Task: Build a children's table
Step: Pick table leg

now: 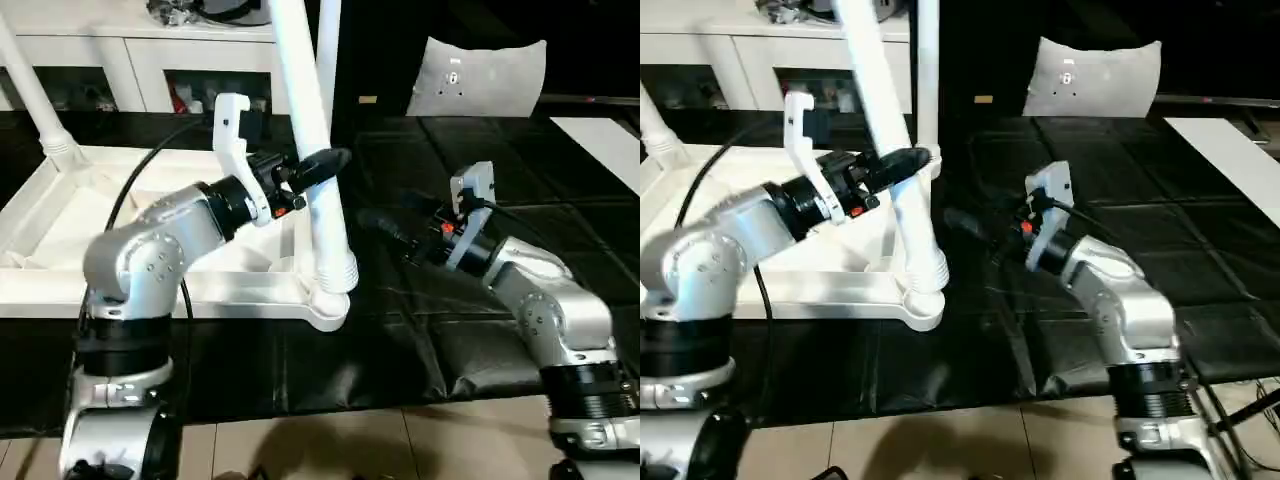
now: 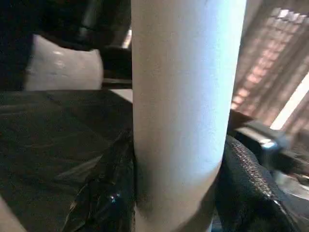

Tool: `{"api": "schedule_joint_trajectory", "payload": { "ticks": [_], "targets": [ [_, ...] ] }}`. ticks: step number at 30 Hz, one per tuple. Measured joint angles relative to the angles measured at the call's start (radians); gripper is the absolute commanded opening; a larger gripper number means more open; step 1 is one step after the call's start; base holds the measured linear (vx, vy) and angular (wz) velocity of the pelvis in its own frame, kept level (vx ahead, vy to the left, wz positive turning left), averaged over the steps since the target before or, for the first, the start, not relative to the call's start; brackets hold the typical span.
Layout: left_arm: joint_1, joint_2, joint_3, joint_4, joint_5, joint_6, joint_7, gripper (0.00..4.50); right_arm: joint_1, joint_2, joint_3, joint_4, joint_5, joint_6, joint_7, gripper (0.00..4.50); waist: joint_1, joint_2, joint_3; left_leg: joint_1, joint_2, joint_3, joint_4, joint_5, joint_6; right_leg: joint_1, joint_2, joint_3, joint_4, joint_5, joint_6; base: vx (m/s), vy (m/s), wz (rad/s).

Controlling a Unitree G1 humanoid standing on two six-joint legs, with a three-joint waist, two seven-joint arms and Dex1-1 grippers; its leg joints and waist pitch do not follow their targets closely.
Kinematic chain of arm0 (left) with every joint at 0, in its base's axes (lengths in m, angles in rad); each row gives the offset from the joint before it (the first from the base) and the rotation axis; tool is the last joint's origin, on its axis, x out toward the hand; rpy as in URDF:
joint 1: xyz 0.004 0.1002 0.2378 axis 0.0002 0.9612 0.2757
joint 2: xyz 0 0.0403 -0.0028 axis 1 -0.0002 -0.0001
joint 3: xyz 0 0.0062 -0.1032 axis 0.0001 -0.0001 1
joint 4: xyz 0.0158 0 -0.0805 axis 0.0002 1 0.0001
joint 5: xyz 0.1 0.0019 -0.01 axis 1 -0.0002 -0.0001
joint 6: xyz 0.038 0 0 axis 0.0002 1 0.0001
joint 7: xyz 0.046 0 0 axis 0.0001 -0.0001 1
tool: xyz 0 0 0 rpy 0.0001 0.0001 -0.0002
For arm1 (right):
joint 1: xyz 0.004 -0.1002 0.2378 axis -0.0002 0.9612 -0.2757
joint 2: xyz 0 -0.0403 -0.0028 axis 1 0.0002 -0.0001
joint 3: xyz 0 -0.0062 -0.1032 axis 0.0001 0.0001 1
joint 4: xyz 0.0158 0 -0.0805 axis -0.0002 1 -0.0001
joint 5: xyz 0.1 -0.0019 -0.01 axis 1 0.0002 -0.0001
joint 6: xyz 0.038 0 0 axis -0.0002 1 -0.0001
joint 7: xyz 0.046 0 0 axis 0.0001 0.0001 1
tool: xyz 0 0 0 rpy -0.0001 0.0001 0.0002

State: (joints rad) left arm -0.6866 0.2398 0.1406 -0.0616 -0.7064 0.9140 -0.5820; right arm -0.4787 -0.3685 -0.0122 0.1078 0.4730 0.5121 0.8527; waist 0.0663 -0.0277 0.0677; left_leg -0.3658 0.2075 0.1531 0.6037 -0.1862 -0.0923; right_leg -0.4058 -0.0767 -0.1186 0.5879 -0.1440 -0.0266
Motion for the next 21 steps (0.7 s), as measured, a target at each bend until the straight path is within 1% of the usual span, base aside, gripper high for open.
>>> {"api": "schedule_joint_trajectory", "payload": {
  "ticks": [2, 5, 9, 11, 12, 17, 19, 20, 21],
  "targets": [
    [-0.005, 0.011, -0.001, -0.001, -0.029, 0.020, -0.036, 1.83, -0.001, -0.022, 0.016, -0.030, 0.026, 0.037, 0.040, 4.50, 0.002, 0.000, 0.000, 0.000, 0.000, 0.000, 0.000, 0.000, 0.000, 0.000, 0.000, 0.000, 0.000, 0.000, 0.000, 0.000, 0.000, 0.00],
    [-0.008, 0.031, -0.005, -0.006, -0.048, 0.033, -0.079, 1.83, -0.005, -0.045, 0.020, -0.048, 0.053, 0.082, 0.083, 4.50, 0.007, 0.000, 0.000, 0.000, 0.000, 0.000, 0.001, 0.000, 0.000, 0.000, 0.000, 0.000, 0.001, 0.000, 0.000, 0.000, 0.000, 0.00],
    [-0.007, 0.074, -0.043, -0.044, -0.068, 0.041, -0.183, 1.83, -0.025, -0.086, 0.024, -0.069, 0.142, 0.189, 0.200, 4.50, 0.013, 0.000, 0.000, 0.001, 0.000, 0.000, 0.002, 0.000, 0.000, 0.000, 0.000, 0.000, 0.003, 0.000, 0.000, 0.000, 0.000, 0.00],
    [-0.007, 0.074, -0.058, -0.051, -0.076, 0.040, -0.206, 1.83, -0.035, -0.102, 0.039, -0.093, 0.158, 0.204, 0.241, 4.50, 0.018, 0.000, 0.000, 0.001, 0.000, 0.000, 0.003, 0.000, 0.000, 0.000, 0.000, 0.000, 0.004, 0.000, 0.000, 0.000, 0.000, 0.00],
    [-0.007, 0.074, -0.072, -0.051, -0.082, 0.041, -0.218, 1.83, -0.038, -0.107, 0.056, -0.106, 0.164, 0.207, 0.262, 4.50, 0.021, -0.001, 0.000, 0.001, 0.000, 0.000, 0.003, 0.000, 0.000, 0.000, 0.000, 0.000, 0.005, 0.000, 0.000, 0.000, 0.000, 0.00],
    [-0.007, 0.084, -0.096, -0.062, -0.086, 0.041, -0.254, 1.83, -0.039, -0.116, 0.100, -0.107, 0.165, 0.223, 0.299, 4.50, 0.023, -0.001, 0.000, 0.001, 0.000, 0.000, 0.006, 0.000, 0.000, 0.000, -0.001, 0.000, 0.005, 0.000, 0.000, 0.000, 0.000, 0.00],
    [-0.007, 0.082, -0.109, -0.074, -0.086, 0.041, -0.264, 1.83, -0.039, -0.114, 0.109, -0.108, 0.166, 0.229, 0.313, 4.50, 0.023, -0.001, 0.000, 0.001, 0.000, 0.000, 0.006, 0.000, 0.000, 0.000, -0.001, 0.000, 0.005, 0.000, 0.000, 0.000, 0.000, 0.00],
    [-0.007, 0.082, -0.114, -0.076, -0.086, 0.040, -0.268, 1.83, -0.039, -0.114, 0.113, -0.111, 0.166, 0.234, 0.315, 4.20, 0.023, -0.001, 0.000, 0.001, 0.000, 0.000, 0.007, 0.000, 0.000, 0.000, -0.001, 0.000, 0.005, 0.000, 0.000, 0.000, 0.000, 0.00],
    [-0.007, 0.082, -0.120, -0.076, -0.086, 0.040, -0.272, 1.83, -0.039, -0.115, 0.121, -0.116, 0.166, 0.244, 0.321, 4.20, 0.023, -0.001, 0.000, 0.001, 0.000, 0.000, 0.007, 0.000, 0.000, 0.000, -0.001, 0.000, 0.005, 0.000, 0.000, 0.000, 0.000, 0.00]
  ]
}}
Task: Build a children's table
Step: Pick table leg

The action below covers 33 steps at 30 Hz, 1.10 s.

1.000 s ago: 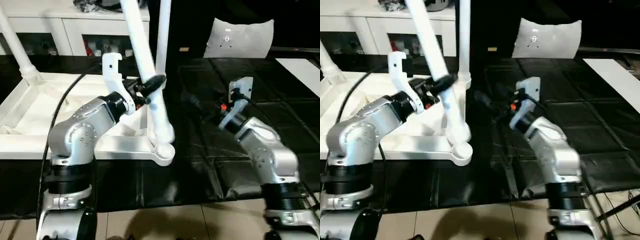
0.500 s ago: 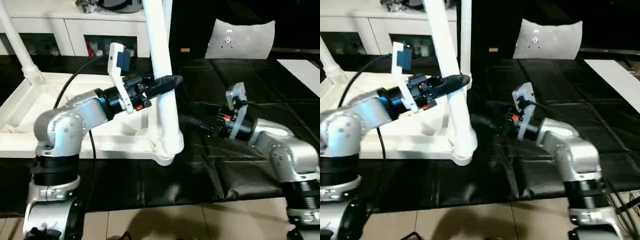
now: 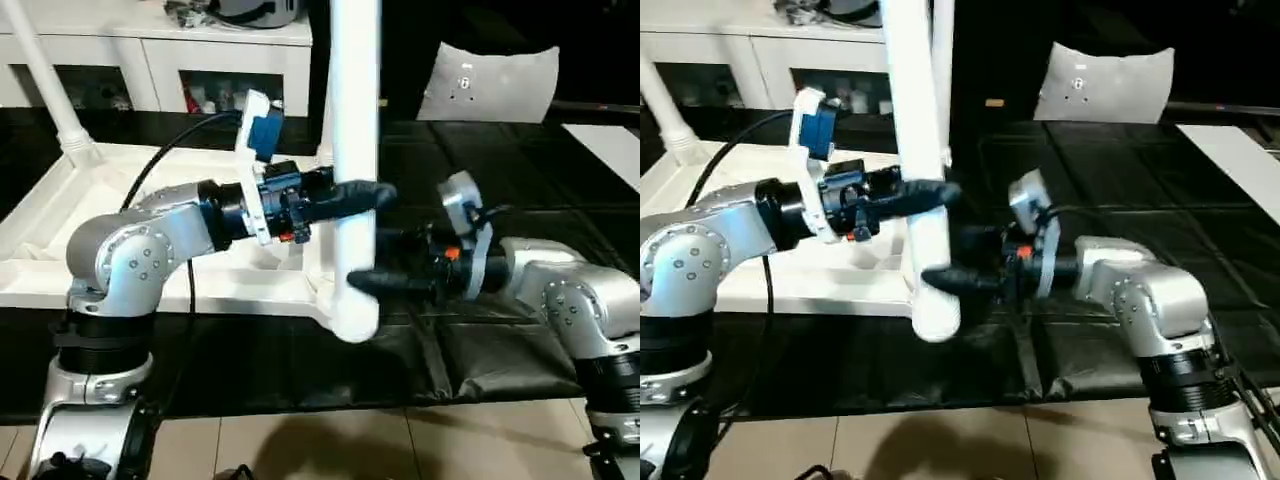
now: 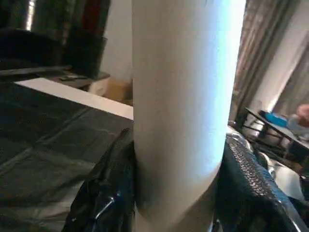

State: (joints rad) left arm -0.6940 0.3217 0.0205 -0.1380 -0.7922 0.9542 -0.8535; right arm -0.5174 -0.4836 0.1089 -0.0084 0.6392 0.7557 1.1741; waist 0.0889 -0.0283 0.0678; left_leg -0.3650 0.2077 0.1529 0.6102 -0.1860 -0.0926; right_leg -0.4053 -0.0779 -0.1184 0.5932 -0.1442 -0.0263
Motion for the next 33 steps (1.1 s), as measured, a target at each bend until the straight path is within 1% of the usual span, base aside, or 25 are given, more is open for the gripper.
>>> {"api": "schedule_joint_trajectory", "payload": {
  "ticks": [2, 5, 8, 9, 10, 12, 13, 14, 16, 20, 22, 25, 27, 33],
  "targets": [
    [0.000, 0.000, -0.004, 0.000, 0.000, -0.003, -0.006, 1.83, 0.000, 0.000, 0.018, -0.009, 0.000, 0.007, 0.008, 4.12, 0.000, 0.000, 0.000, 0.000, 0.000, 0.000, 0.000, 0.000, 0.000, 0.000, 0.000, 0.000, 0.001, 0.000, 0.000, 0.000, 0.000, 0.00],
    [0.000, 0.000, -0.016, 0.000, 0.000, -0.011, -0.011, 1.83, 0.000, 0.001, 0.022, -0.010, 0.000, 0.010, 0.011, 3.73, 0.000, 0.000, 0.000, -0.001, 0.000, 0.000, 0.000, 0.000, 0.000, 0.000, 0.000, 0.000, 0.001, 0.000, 0.000, 0.000, 0.000, 0.00],
    [0.000, 0.001, -0.020, 0.000, 0.002, -0.020, -0.013, 1.83, 0.000, 0.003, 0.036, -0.010, 0.000, 0.013, 0.011, 3.60, 0.000, 0.000, 0.000, -0.001, 0.000, 0.000, 0.000, 0.000, 0.000, 0.000, 0.000, 0.000, 0.000, 0.000, 0.000, 0.000, 0.000, 0.00],
    [0.000, 0.001, -0.021, 0.000, 0.003, -0.023, -0.014, 1.83, 0.000, 0.007, 0.041, -0.010, -0.001, 0.017, 0.011, 3.32, 0.000, 0.000, 0.000, -0.001, 0.000, 0.000, 0.000, 0.000, 0.000, 0.000, 0.000, 0.000, 0.000, 0.000, 0.000, 0.000, 0.000, 0.00],
    [0.000, 0.001, -0.021, 0.000, 0.004, -0.025, -0.014, 1.83, 0.000, 0.009, 0.044, -0.010, -0.001, 0.018, 0.011, 3.32, 0.000, 0.000, 0.000, -0.001, 0.000, 0.000, 0.000, 0.000, 0.000, 0.000, 0.000, 0.000, 0.000, 0.000, 0.000, 0.000, 0.000, 0.00],
    [0.000, 0.003, -0.027, 0.000, 0.009, -0.030, -0.014, 1.83, 0.000, 0.009, 0.050, -0.010, -0.004, 0.018, 0.011, 3.13, 0.000, 0.000, 0.000, -0.001, 0.000, 0.000, 0.000, 0.000, 0.000, 0.000, 0.000, 0.000, 0.000, 0.000, 0.000, 0.000, 0.000, 0.00],
    [0.000, 0.003, -0.030, 0.000, 0.012, -0.032, -0.014, 1.83, 0.000, 0.009, 0.051, -0.010, -0.005, 0.018, 0.011, 3.13, 0.000, 0.000, 0.000, -0.001, 0.000, 0.000, 0.000, 0.000, 0.000, 0.000, 0.000, 0.000, 0.000, 0.000, 0.000, 0.000, 0.000, 0.00],
    [0.000, 0.005, -0.033, 0.000, 0.014, -0.036, -0.014, 1.83, 0.000, 0.009, 0.053, -0.010, -0.005, 0.018, 0.011, 2.88, 0.000, 0.000, 0.000, -0.001, 0.000, 0.000, 0.000, 0.000, 0.000, 0.000, 0.000, 0.000, 0.000, 0.000, 0.000, 0.000, 0.000, 0.00],
    [0.000, 0.008, -0.037, 0.000, 0.014, -0.038, -0.014, 1.83, 0.001, 0.009, 0.053, -0.010, -0.005, 0.018, 0.011, 2.80, 0.000, 0.000, 0.000, -0.001, 0.000, 0.000, 0.000, 0.000, 0.000, 0.000, 0.000, 0.000, 0.000, 0.000, 0.000, 0.000, 0.000, 0.00],
    [0.001, 0.009, -0.040, 0.000, 0.016, -0.041, -0.016, 1.83, 0.003, 0.009, 0.053, -0.010, -0.006, 0.018, 0.008, 2.35, 0.000, 0.000, 0.000, -0.001, 0.000, 0.000, 0.000, 0.000, 0.000, 0.000, 0.000, -0.001, 0.000, 0.000, 0.000, 0.000, 0.000, 0.00],
    [0.002, 0.010, -0.042, 0.000, 0.019, -0.042, -0.016, 1.83, 0.005, 0.010, 0.055, -0.010, -0.008, 0.017, 0.008, 2.30, 0.000, 0.000, 0.000, -0.001, 0.000, 0.000, 0.000, 0.000, 0.000, 0.000, 0.000, -0.001, 0.000, 0.000, 0.000, 0.000, 0.000, 0.00],
    [0.006, 0.011, -0.045, 0.000, 0.021, -0.046, -0.016, 1.83, 0.008, 0.011, 0.056, -0.010, -0.014, 0.015, 0.008, 2.06, 0.000, 0.000, 0.000, -0.001, 0.000, 0.000, 0.000, 0.000, 0.000, 0.000, 0.000, -0.001, 0.000, 0.000, 0.000, 0.000, 0.000, 0.00],
    [0.008, 0.013, -0.046, 0.000, 0.021, -0.047, -0.016, 1.83, 0.010, 0.011, 0.059, -0.010, -0.018, 0.008, 0.008, 1.99, 0.000, 0.000, 0.000, -0.001, 0.000, 0.000, 0.000, 0.000, 0.000, 0.000, 0.000, -0.001, 0.000, 0.000, 0.000, 0.000, 0.000, 0.00],
    [0.012, 0.014, -0.047, 0.000, 0.021, -0.047, -0.014, 1.83, 0.015, 0.015, 0.060, -0.010, -0.022, 0.000, 0.005, 1.96, 0.000, 0.000, 0.000, -0.001, 0.000, 0.000, 0.000, 0.000, 0.000, 0.000, 0.000, -0.001, 0.000, 0.000, 0.000, 0.000, 0.000, 0.00]
  ]
}}
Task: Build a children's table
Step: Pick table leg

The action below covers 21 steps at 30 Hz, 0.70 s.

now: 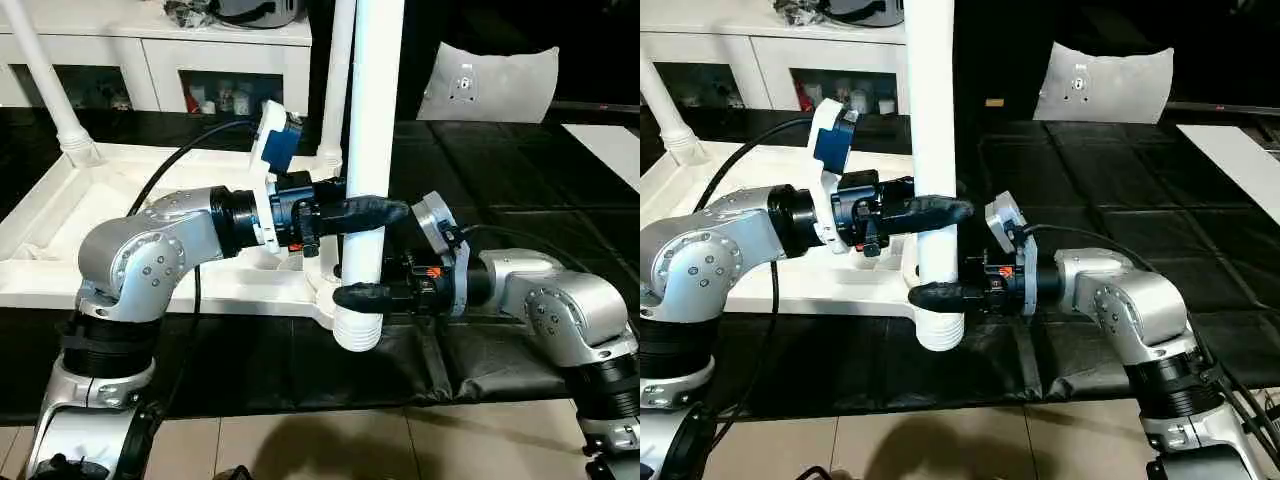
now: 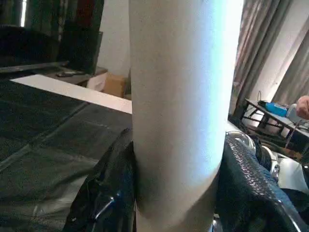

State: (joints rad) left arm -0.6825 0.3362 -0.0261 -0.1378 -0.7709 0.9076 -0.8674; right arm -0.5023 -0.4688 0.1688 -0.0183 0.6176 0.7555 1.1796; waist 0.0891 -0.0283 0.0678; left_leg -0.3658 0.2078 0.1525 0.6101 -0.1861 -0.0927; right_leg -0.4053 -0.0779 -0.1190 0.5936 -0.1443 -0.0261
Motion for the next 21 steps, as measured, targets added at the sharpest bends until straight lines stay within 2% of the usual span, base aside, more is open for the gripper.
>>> {"api": "schedule_joint_trajectory", "payload": {
  "ticks": [3, 4, 5, 7, 8, 11, 13, 14, 18, 21],
  "targets": [
    [0.002, 0.006, -0.001, 0.000, 0.002, 0.000, 0.002, 1.83, 0.006, 0.012, 0.000, 0.000, -0.003, -0.006, -0.014, 1.96, 0.000, 0.000, 0.000, 0.000, 0.000, 0.000, 0.000, 0.000, 0.000, 0.000, 0.000, 0.000, 0.000, 0.000, 0.000, 0.000, 0.000, 0.00],
    [0.002, 0.007, 0.000, 0.000, 0.003, 0.001, 0.009, 2.39, 0.010, 0.019, -0.001, 0.001, -0.006, -0.016, -0.020, 1.96, 0.000, 0.000, 0.000, 0.000, 0.000, 0.000, 0.000, 0.000, 0.000, 0.000, 0.000, 0.000, 0.000, 0.000, 0.000, 0.000, 0.000, 0.00],
    [0.002, 0.006, 0.001, 0.001, 0.004, 0.002, 0.021, 2.53, 0.015, 0.030, -0.002, 0.004, -0.008, -0.028, -0.032, 1.96, 0.000, 0.000, 0.000, 0.000, 0.000, 0.000, 0.000, 0.000, 0.000, 0.000, 0.000, 0.000, 0.000, 0.000, 0.000, 0.000, 0.000, 0.00],
    [0.003, 0.005, 0.000, 0.003, 0.032, -0.005, 0.055, 2.55, 0.020, 0.069, -0.005, 0.021, -0.033, -0.057, -0.083, 1.94, -0.001, 0.000, 0.000, 0.000, 0.000, 0.000, 0.000, 0.000, 0.000, 0.000, 0.000, 0.000, 0.001, 0.000, 0.000, 0.000, 0.000, 0.00],
    [0.005, 0.004, -0.004, 0.004, 0.042, -0.009, 0.064, 2.76, 0.024, 0.081, -0.005, 0.028, -0.040, -0.066, -0.100, 1.93, -0.002, 0.000, 0.000, 0.000, 0.000, 0.000, 0.000, 0.000, 0.000, 0.000, 0.000, 0.000, 0.000, 0.000, 0.000, 0.000, 0.000, 0.00],
    [0.022, 0.005, -0.017, 0.004, 0.092, -0.046, 0.095, 2.90, 0.031, 0.121, -0.005, 0.043, -0.080, -0.118, -0.168, 1.93, -0.002, 0.000, 0.000, 0.000, 0.000, 0.000, 0.000, 0.000, 0.000, 0.000, 0.000, 0.000, 0.000, 0.000, 0.000, 0.000, 0.000, 0.00],
    [0.045, 0.005, -0.029, 0.005, 0.143, -0.099, 0.122, 3.05, 0.031, 0.148, -0.008, 0.045, -0.102, -0.146, -0.216, 1.93, -0.002, 0.000, 0.000, 0.001, 0.000, -0.001, 0.000, 0.000, -0.001, 0.000, 0.000, 0.000, 0.000, 0.000, 0.000, 0.000, 0.000, 0.00],
    [0.050, 0.003, -0.032, 0.006, 0.159, -0.114, 0.136, 3.31, 0.031, 0.157, -0.007, 0.050, -0.114, -0.157, -0.236, 1.93, -0.002, 0.000, 0.000, 0.001, 0.000, -0.001, 0.000, 0.000, -0.001, 0.000, 0.000, 0.000, 0.000, 0.000, 0.000, 0.000, 0.000, 0.00],
    [0.054, -0.014, -0.025, 0.000, 0.206, -0.164, 0.209, 3.37, 0.031, 0.203, -0.008, 0.074, -0.167, -0.208, -0.327, 1.93, -0.001, 0.000, 0.000, 0.001, 0.000, -0.001, 0.000, 0.000, -0.001, 0.000, 0.000, 0.000, 0.000, 0.000, 0.000, 0.000, 0.000, 0.00],
    [0.086, -0.082, -0.019, -0.036, 0.256, -0.219, 0.312, 3.37, 0.031, 0.274, -0.016, 0.097, -0.187, -0.250, -0.414, 1.93, -0.002, 0.000, 0.000, 0.001, 0.000, -0.001, 0.000, 0.000, -0.001, 0.000, 0.000, 0.000, 0.000, 0.000, 0.000, 0.000, 0.000, 0.00]
  ]
}}
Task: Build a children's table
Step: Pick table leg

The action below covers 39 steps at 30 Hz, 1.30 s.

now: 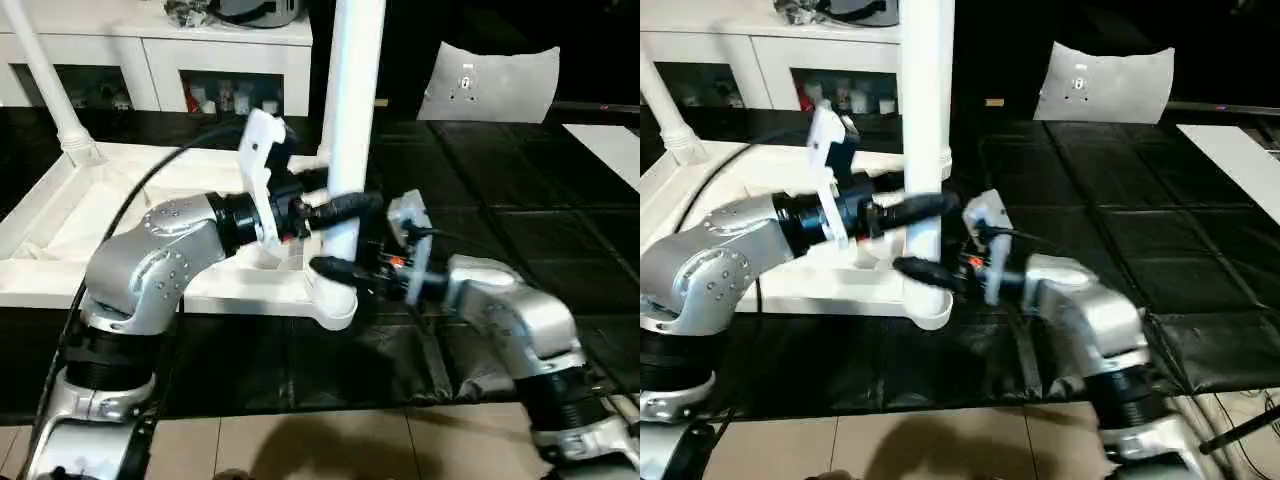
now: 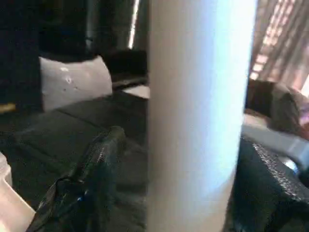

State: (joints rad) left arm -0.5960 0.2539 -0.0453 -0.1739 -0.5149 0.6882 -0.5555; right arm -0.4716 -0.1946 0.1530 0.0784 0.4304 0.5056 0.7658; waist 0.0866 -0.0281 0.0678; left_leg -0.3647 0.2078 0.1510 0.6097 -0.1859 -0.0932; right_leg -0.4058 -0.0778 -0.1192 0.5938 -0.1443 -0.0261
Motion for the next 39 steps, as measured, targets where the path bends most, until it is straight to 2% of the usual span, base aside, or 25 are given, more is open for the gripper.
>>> {"api": "schedule_joint_trajectory", "payload": {
  "ticks": [2, 3, 7, 9, 13, 15, 17, 20, 27, 36, 37, 39],
  "targets": [
    [0.023, -0.028, -0.001, -0.013, 0.024, -0.030, 0.046, 3.37, 0.000, 0.018, -0.008, 0.014, -0.010, -0.015, -0.035, 1.93, 0.000, 0.000, 0.000, 0.000, 0.000, 0.000, 0.000, 0.000, 0.000, 0.000, 0.000, 0.000, 0.000, 0.000, 0.000, 0.000, 0.000, 0.00],
    [0.045, -0.039, -0.004, -0.023, 0.053, -0.059, 0.074, 3.10, 0.000, 0.028, -0.014, 0.019, -0.013, -0.026, -0.056, 1.93, -0.001, 0.000, 0.000, -0.001, 0.000, 0.000, 0.000, 0.000, 0.000, 0.000, 0.000, 0.000, 0.000, 0.000, 0.000, 0.000, 0.000, 0.00],
    [0.089, -0.085, -0.028, -0.047, 0.098, -0.097, 0.145, 2.99, 0.000, 0.047, -0.030, 0.032, -0.029, -0.044, -0.097, 1.93, 0.000, 0.000, 0.000, 0.000, 0.000, 0.000, 0.000, 0.000, 0.000, 0.000, 0.000, 0.000, -0.001, 0.000, 0.000, 0.000, 0.000, 0.00],
    [0.101, -0.105, -0.053, -0.050, 0.135, -0.110, 0.193, 2.72, -0.001, 0.065, -0.030, 0.054, -0.038, -0.060, -0.115, 1.93, -0.003, 0.000, 0.000, -0.001, 0.000, 0.000, 0.000, 0.000, 0.000, 0.000, 0.000, 0.000, -0.001, 0.000, 0.000, 0.000, 0.000, 0.00],
    [0.121, -0.115, -0.095, -0.050, 0.196, -0.131, 0.234, 2.55, -0.006, 0.074, -0.030, 0.076, -0.049, -0.079, -0.138, 1.93, -0.006, 0.000, 0.000, -0.001, 0.000, 0.000, 0.000, 0.000, 0.000, 0.000, 0.000, 0.000, -0.001, 0.000, 0.000, 0.000, 0.000, 0.00],
    [0.122, -0.116, -0.118, -0.050, 0.229, -0.154, 0.239, 2.26, -0.012, 0.075, -0.030, 0.083, -0.053, -0.082, -0.143, 1.93, -0.008, 0.000, 0.000, -0.001, 0.000, 0.000, 0.000, 0.000, 0.000, 0.000, 0.000, 0.000, -0.001, 0.000, 0.000, 0.000, 0.000, 0.00],
    [0.121, -0.117, -0.125, -0.048, 0.247, -0.165, 0.247, 2.16, -0.013, 0.076, -0.030, 0.083, -0.053, -0.084, -0.145, 1.93, -0.010, 0.000, 0.000, -0.001, 0.000, 0.000, 0.000, 0.000, 0.000, 0.000, 0.000, 0.000, -0.002, 0.000, 0.001, 0.000, 0.000, 0.00],
    [0.120, -0.131, -0.126, -0.043, 0.255, -0.173, 0.262, 1.92, -0.015, 0.076, -0.035, 0.083, -0.053, -0.085, -0.145, 1.93, -0.012, 0.000, 0.000, -0.002, 0.000, 0.000, -0.001, 0.000, 0.000, 0.000, 0.000, 0.000, -0.002, 0.000, 0.001, 0.000, 0.000, 0.00],
    [0.116, -0.133, -0.126, -0.037, 0.265, -0.192, 0.263, 1.88, -0.028, 0.075, -0.035, 0.094, -0.056, -0.097, -0.143, 1.93, -0.027, 0.000, 0.000, -0.002, 0.000, 0.000, -0.001, 0.000, 0.000, 0.000, 0.000, -0.001, -0.002, 0.000, 0.001, 0.000, 0.000, 0.00],
    [0.114, -0.161, -0.101, -0.020, 0.256, -0.187, 0.274, 1.88, -0.040, 0.074, -0.031, 0.106, -0.081, -0.102, -0.151, 1.93, -0.029, 0.000, 0.000, -0.003, 0.000, 0.000, -0.001, 0.000, 0.000, 0.000, 0.000, -0.001, -0.002, 0.000, 0.001, 0.000, 0.000, 0.00],
    [0.114, -0.163, -0.097, -0.017, 0.252, -0.186, 0.275, 1.88, -0.040, 0.074, -0.031, 0.107, -0.081, -0.103, -0.152, 2.28, -0.028, 0.000, 0.000, -0.003, 0.000, 0.000, -0.001, 0.000, 0.000, 0.000, 0.000, -0.001, -0.002, 0.000, 0.001, 0.000, 0.000, 0.00],
    [0.106, -0.168, -0.085, -0.005, 0.239, -0.179, 0.275, 1.88, -0.043, 0.074, -0.034, 0.112, -0.074, -0.096, -0.149, 2.62, -0.028, 0.000, 0.000, -0.003, 0.000, 0.000, -0.001, 0.000, 0.000, 0.000, 0.000, -0.001, -0.002, 0.000, 0.001, 0.000, 0.000, 0.00]
  ]
}}
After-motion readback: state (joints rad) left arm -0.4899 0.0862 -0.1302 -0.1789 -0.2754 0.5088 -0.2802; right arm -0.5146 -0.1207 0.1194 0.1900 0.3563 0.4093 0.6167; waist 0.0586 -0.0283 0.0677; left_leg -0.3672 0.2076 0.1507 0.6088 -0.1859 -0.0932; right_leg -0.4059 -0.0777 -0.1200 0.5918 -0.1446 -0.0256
